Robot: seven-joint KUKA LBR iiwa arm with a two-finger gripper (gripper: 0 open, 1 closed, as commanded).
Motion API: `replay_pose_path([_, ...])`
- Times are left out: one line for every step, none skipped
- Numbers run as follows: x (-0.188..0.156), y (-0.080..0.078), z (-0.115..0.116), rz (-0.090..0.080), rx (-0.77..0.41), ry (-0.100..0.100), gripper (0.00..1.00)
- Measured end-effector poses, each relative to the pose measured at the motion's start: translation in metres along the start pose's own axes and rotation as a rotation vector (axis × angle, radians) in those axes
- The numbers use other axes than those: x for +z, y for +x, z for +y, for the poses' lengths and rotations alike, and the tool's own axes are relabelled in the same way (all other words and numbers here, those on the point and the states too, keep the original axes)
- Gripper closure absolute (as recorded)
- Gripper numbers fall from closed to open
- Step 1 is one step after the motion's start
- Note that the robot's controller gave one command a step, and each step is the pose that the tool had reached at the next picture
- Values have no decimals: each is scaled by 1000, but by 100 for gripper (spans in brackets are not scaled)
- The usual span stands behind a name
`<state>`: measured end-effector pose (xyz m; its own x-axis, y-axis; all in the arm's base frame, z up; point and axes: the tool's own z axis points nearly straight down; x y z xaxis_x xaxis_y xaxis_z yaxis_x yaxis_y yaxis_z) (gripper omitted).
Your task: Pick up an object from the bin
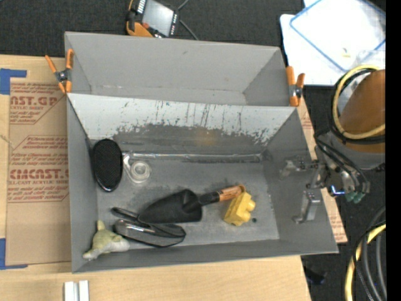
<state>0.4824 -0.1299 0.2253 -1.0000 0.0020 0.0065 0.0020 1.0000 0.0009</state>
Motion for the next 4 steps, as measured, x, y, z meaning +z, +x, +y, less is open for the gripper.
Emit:
replay_pose_path([-5, -2, 1, -8, -2, 1, 0])
replay_pose_path([139, -53, 73, -11, -112, 2, 0])
replay_pose_path([61, -57, 71, -24, -415, 11, 0])
replay_pose_path([126, -70, 135, -7, -191, -2, 0])
